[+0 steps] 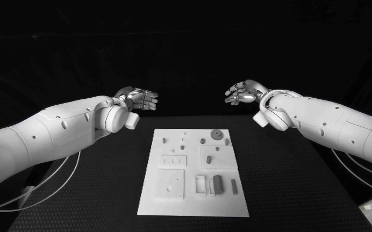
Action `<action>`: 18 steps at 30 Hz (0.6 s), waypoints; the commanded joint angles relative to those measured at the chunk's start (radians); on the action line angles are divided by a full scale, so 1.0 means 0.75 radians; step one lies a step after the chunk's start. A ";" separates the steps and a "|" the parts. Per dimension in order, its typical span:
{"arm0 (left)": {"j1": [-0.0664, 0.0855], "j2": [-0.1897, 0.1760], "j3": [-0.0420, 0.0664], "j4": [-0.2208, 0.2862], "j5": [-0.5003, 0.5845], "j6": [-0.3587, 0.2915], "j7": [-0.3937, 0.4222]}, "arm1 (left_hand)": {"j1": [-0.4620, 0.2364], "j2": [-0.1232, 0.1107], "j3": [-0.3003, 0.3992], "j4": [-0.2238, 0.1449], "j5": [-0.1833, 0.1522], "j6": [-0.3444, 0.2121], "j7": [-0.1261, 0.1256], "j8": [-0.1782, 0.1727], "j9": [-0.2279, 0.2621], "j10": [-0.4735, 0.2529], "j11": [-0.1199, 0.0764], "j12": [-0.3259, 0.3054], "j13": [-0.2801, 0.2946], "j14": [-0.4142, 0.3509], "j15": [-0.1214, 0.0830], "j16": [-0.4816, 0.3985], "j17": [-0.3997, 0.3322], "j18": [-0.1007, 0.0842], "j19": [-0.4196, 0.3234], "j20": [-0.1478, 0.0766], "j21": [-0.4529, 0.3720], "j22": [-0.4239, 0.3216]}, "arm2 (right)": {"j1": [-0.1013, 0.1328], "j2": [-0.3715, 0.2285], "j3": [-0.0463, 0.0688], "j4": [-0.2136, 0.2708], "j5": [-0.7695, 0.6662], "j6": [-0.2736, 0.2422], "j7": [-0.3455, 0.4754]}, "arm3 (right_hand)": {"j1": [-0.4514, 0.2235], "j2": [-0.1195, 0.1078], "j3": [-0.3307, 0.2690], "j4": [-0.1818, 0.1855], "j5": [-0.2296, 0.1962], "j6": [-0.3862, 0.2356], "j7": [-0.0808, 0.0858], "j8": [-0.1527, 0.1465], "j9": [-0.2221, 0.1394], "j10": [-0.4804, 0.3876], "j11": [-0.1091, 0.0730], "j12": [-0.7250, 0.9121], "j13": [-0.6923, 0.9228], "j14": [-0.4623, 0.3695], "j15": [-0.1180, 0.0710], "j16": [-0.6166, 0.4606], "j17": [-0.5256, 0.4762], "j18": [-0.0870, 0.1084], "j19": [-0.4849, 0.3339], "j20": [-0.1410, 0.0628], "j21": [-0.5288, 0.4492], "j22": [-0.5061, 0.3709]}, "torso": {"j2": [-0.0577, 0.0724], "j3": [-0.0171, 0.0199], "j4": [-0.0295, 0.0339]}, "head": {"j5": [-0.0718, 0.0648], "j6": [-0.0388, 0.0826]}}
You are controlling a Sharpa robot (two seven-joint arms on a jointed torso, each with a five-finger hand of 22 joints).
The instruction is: Assemble the parts on the task board
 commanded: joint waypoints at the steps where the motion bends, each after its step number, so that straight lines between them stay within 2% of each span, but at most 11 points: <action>1: 0.001 -0.007 0.001 0.034 -0.075 0.105 0.027 | 0.011 -0.001 0.016 0.002 -0.004 0.013 -0.002 0.004 -0.008 0.013 -0.002 -0.003 0.002 0.008 0.001 -0.008 0.008 -0.002 0.005 -0.003 0.002 0.002 | 0.000 0.005 0.001 0.006 -0.353 -0.004 0.006 | 0.058 -0.025 -0.019 -0.013 0.006 0.128 0.031 0.003 0.004 0.164 -0.054 0.000 0.016 0.285 -0.122 0.127 0.126 0.089 0.276 -0.034 0.127 0.032 | 0.008 0.0050 0.0075 | -0.004 -0.004; 4: -0.001 -0.016 0.001 0.078 -0.075 0.113 0.049 | 0.004 -0.002 0.021 0.006 -0.007 0.031 -0.003 0.004 -0.017 0.032 -0.008 -0.004 0.007 0.015 -0.001 -0.013 0.017 -0.006 0.010 -0.008 0.003 0.005 | 0.000 -0.004 0.001 0.025 -0.507 0.058 0.001 | 0.061 -0.037 -0.031 -0.011 0.006 0.156 0.023 -0.004 0.004 0.197 -0.073 -0.012 0.018 0.361 -0.147 0.188 0.172 0.089 0.360 -0.069 0.184 0.033 | 0.017 0.0090 0.0183 | -0.014 -0.006; 5: -0.002 -0.019 0.001 0.090 -0.075 0.112 0.053 | 0.000 -0.003 0.022 0.007 -0.008 0.036 -0.002 0.003 -0.020 0.039 -0.011 -0.005 0.008 0.020 -0.002 -0.014 0.021 -0.007 0.014 -0.010 0.003 0.007 | 0.000 -0.006 0.001 0.029 -0.557 0.063 0.000 | 0.056 -0.050 -0.036 -0.011 0.006 0.157 0.023 -0.007 0.003 0.200 -0.076 -0.016 0.018 0.369 -0.149 0.197 0.179 0.089 0.371 -0.073 0.193 0.033 | 0.019 0.0101 0.0202 | -0.015 -0.008; 7: -0.003 -0.026 0.002 0.122 -0.079 0.121 0.058 | -0.004 -0.006 0.023 0.007 -0.009 0.042 -0.002 0.002 -0.026 0.047 -0.013 -0.007 0.010 0.026 -0.004 -0.015 0.027 -0.008 0.018 -0.013 0.005 0.009 | 0.000 -0.009 0.001 0.038 -0.618 0.062 -0.006 | 0.043 -0.075 -0.039 -0.009 0.007 0.161 0.024 -0.017 0.001 0.208 -0.081 -0.028 0.016 0.406 -0.158 0.227 0.202 0.089 0.413 -0.092 0.222 0.033 | 0.028 0.0153 0.0313 | -0.021 -0.004; 8: -0.004 -0.041 0.002 0.155 -0.086 0.127 0.062 | -0.004 -0.006 0.026 0.006 -0.009 0.049 -0.001 0.001 -0.031 0.058 -0.017 -0.008 0.013 0.033 -0.006 -0.017 0.034 -0.009 0.023 -0.016 0.006 0.012 | 0.000 -0.007 0.001 0.040 -0.659 0.058 -0.006 | 0.044 -0.080 -0.035 -0.009 0.007 0.165 0.023 -0.022 0.001 0.213 -0.087 -0.036 0.015 0.440 -0.165 0.255 0.219 0.089 0.449 -0.107 0.248 0.034 | 0.033 0.0183 0.0395 | -0.028 -0.006; 9: -0.004 -0.055 0.002 0.181 -0.090 0.124 0.063 | -0.005 -0.006 0.027 0.005 -0.009 0.053 -0.001 0.001 -0.033 0.067 -0.020 -0.007 0.015 0.037 -0.007 -0.017 0.038 -0.009 0.026 -0.017 0.007 0.014 | 0.000 -0.004 0.001 0.041 -0.688 0.056 -0.006 | 0.046 -0.083 -0.035 -0.009 0.006 0.167 0.023 -0.026 0.000 0.215 -0.090 -0.043 0.015 0.468 -0.170 0.282 0.235 0.089 0.477 -0.120 0.270 0.036 | 0.035 0.0203 0.0433 | -0.031 -0.007; 11: -0.003 -0.079 0.003 0.227 -0.093 0.123 0.065 | -0.005 -0.007 0.028 0.004 -0.009 0.058 -0.001 0.000 -0.036 0.074 -0.023 -0.007 0.018 0.041 -0.008 -0.018 0.042 -0.009 0.029 -0.018 0.008 0.016 | -0.001 -0.001 0.001 0.041 -0.725 0.050 -0.008 | 0.053 -0.085 -0.037 -0.010 0.006 0.170 0.023 -0.034 -0.001 0.219 -0.096 -0.055 0.013 0.519 -0.177 0.343 0.271 0.089 0.530 -0.148 0.320 0.037 | 0.046 0.0260 0.0540 | -0.043 -0.008; 12: -0.003 -0.092 0.004 0.256 -0.095 0.119 0.066 | -0.005 -0.009 0.028 0.004 -0.010 0.059 -0.001 0.000 -0.037 0.076 -0.024 -0.007 0.018 0.042 -0.008 -0.019 0.043 -0.009 0.030 -0.019 0.008 0.016 | -0.002 -0.001 0.001 0.042 -0.745 0.048 -0.011 | 0.056 -0.086 -0.040 -0.010 0.006 0.173 0.023 -0.038 -0.001 0.224 -0.099 -0.061 0.012 0.541 -0.180 0.382 0.294 0.089 0.555 -0.163 0.351 0.037 | 0.049 0.0274 0.0573 | -0.045 -0.007; 16: -0.003 -0.142 0.008 0.357 -0.099 0.107 0.077 | -0.007 -0.012 0.027 0.003 -0.010 0.060 -0.001 -0.001 -0.039 0.077 -0.024 -0.010 0.018 0.042 -0.008 -0.021 0.045 -0.009 0.030 -0.019 0.008 0.017 | -0.010 0.004 0.001 0.054 -0.817 0.038 -0.023 | 0.066 -0.085 -0.043 -0.011 0.006 0.185 0.021 -0.051 -0.002 0.236 -0.102 -0.085 0.010 0.586 -0.184 0.524 0.372 0.089 0.614 -0.208 0.465 0.038 | 0.069 0.0335 0.0797 | -0.069 -0.005; 18: -0.003 -0.163 0.009 0.392 -0.101 0.103 0.080 | -0.007 -0.014 0.026 0.003 -0.010 0.060 -0.001 -0.002 -0.040 0.076 -0.024 -0.011 0.018 0.042 -0.008 -0.023 0.046 -0.009 0.029 -0.019 0.007 0.017 | -0.012 0.006 0.001 0.064 -0.857 0.031 -0.034 | 0.070 -0.082 -0.040 -0.011 0.006 0.190 0.020 -0.055 -0.001 0.243 -0.103 -0.092 0.009 0.600 -0.185 0.578 0.398 0.089 0.628 -0.222 0.512 0.039 | 0.078 0.0363 0.0901 | -0.078 -0.002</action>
